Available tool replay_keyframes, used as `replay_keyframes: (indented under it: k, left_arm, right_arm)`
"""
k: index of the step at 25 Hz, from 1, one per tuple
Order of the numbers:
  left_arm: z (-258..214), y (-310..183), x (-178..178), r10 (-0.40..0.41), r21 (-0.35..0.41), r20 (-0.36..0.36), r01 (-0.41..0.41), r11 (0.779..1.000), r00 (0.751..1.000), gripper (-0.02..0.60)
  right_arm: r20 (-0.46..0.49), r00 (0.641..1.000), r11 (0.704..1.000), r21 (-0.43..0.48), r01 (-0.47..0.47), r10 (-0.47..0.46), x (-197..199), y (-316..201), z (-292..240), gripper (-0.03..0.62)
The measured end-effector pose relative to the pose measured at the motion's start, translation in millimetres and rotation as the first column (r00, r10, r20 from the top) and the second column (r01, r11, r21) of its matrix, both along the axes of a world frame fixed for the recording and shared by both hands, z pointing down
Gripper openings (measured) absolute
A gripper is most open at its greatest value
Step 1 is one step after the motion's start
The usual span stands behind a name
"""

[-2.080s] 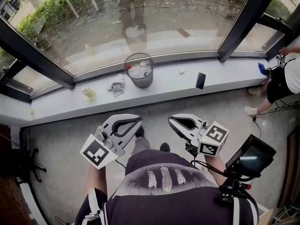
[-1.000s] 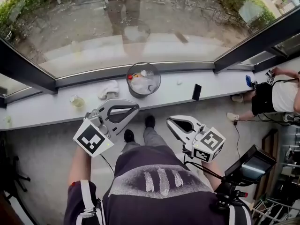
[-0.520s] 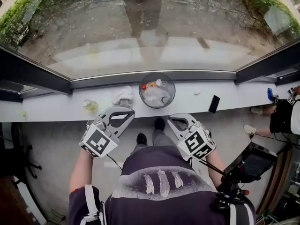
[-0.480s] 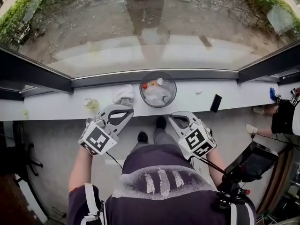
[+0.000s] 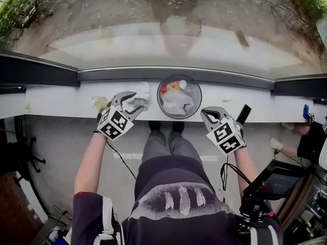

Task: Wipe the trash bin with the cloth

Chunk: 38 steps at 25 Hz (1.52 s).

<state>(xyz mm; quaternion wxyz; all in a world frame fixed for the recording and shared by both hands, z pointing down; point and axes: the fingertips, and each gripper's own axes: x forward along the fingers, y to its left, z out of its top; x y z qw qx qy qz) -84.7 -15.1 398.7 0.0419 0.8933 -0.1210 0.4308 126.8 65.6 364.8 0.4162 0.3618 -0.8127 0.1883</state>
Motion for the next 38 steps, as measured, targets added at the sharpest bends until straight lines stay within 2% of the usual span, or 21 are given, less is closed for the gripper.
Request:
replay_keyframes:
  k: [1,3,5,7,10,12,15,17,18,21,23,26,28,29,30,31,33,34,36,38]
  left_arm:
    - [19.2,-6.1,-0.9,-0.001,-0.026,0.009,0.002,1.0,1.0,0.256]
    - [57.4,-16.3,-5.4,0.009,-0.063,0.038,-0.006,0.998,0.999,0.308]
    - [97.5,-26.0,-9.2,0.034,-0.078,0.085,-0.027,0.997,0.996,0.333]
    - [139.4,-33.5,-9.2,0.049,-0.079,0.13,-0.039,0.996,0.99,0.333]
    - [206.1,-27.4,-15.1,0.034,-0.119,0.183,-0.012,0.993,0.982,0.333]
    - [248.5,-27.0,-25.3,0.004,-0.165,0.227,0.034,0.986,0.974,0.333]
    - [297.9,-30.3,-31.1,-0.062,-0.231,0.269,0.126,0.965,0.961,0.333]
    - [324.3,-32.7,-35.4,-0.07,-0.244,0.299,0.147,0.958,0.952,0.333]
    - [336.4,-33.3,-39.1,-0.056,-0.247,0.318,0.139,0.959,0.946,0.333]
    - [364.2,-31.1,-47.5,-0.01,-0.269,0.357,0.113,0.956,0.934,0.333]
    - [375.9,-27.0,-47.6,-0.008,-0.292,0.356,0.119,0.949,0.935,0.333]
    - [386.0,-24.0,-45.3,-0.025,-0.307,0.337,0.134,0.942,0.941,0.331]
    - [387.0,-29.4,-46.5,-0.068,-0.304,0.318,0.17,0.937,0.946,0.326]
    - [385.3,-32.1,-46.3,-0.102,-0.317,0.296,0.199,0.927,0.95,0.295]
    - [382.6,-33.4,-45.0,-0.145,-0.348,0.266,0.235,0.907,0.953,0.21]
    - [379.0,-33.2,-43.2,-0.198,-0.397,0.229,0.277,0.875,0.953,0.125]
    - [363.6,-32.1,-38.2,-0.321,-0.493,0.138,0.346,0.799,0.937,0.097]
    - [348.4,-33.3,-34.4,-0.379,-0.521,0.076,0.361,0.774,0.922,0.092]
    - [302.8,-40.3,-22.9,-0.474,-0.548,-0.087,0.355,0.757,0.876,0.089]
    - [251.5,-49.8,-7.3,-0.524,-0.553,-0.254,0.322,0.768,0.813,0.089]
  right_arm:
    - [-0.023,1.0,1.0,-0.009,0.0,0.0,0.9,-4.6,5.2,0.0]
    - [-0.044,0.999,1.0,-0.029,-0.001,-0.001,-4.0,-10.4,16.9,0.0]
    - [-0.056,0.998,0.999,-0.047,0.016,-0.019,-11.9,-13.2,33.4,0.0]
    - [-0.062,0.996,0.996,-0.061,0.059,-0.062,-18.2,-14.5,51.8,0.0]
    - [0.007,0.996,0.991,-0.106,0.084,-0.084,-29.5,-12.8,77.3,0.0]
    - [0.01,0.999,0.993,-0.112,0.049,-0.048,-27.1,-25.0,92.3,0.0]
    - [-0.069,0.997,0.996,-0.083,-0.024,0.018,-1.6,-46.6,108.7,0.0]
    - [-0.12,0.989,0.994,-0.062,-0.093,0.085,20.8,-57.5,119.0,0.002]
    - [-0.145,0.983,0.991,-0.055,-0.126,0.117,31.5,-61.8,124.6,0.009]
    - [-0.219,0.962,0.983,-0.057,-0.177,0.16,56.0,-67.8,141.1,0.104]
    - [-0.238,0.958,0.981,-0.076,-0.18,0.157,64.6,-66.7,151.9,0.112]
    - [-0.168,0.969,0.973,-0.114,-0.202,0.182,64.5,-66.3,165.9,0.11]
    - [-0.111,0.97,0.965,-0.128,-0.23,0.217,63.2,-68.8,171.6,0.11]
    - [-0.078,0.965,0.955,-0.144,-0.26,0.251,63.9,-69.5,172.4,0.11]
    - [-0.037,0.952,0.936,-0.174,-0.307,0.305,65.6,-69.7,172.6,0.097]
    - [0.005,0.928,0.907,-0.215,-0.362,0.372,67.5,-69.5,172.7,0.078]
    - [0.074,0.864,0.837,-0.303,-0.456,0.498,69.5,-66.8,172.9,0.05]
    - [0.095,0.832,0.803,-0.343,-0.487,0.546,69.6,-64.3,172.8,0.042]
    - [0.103,0.775,0.736,-0.409,-0.539,0.624,72.3,-57.3,173.2,0.034]
    - [0.085,0.711,0.657,-0.469,-0.59,0.698,80.5,-46.6,174.8,0.034]
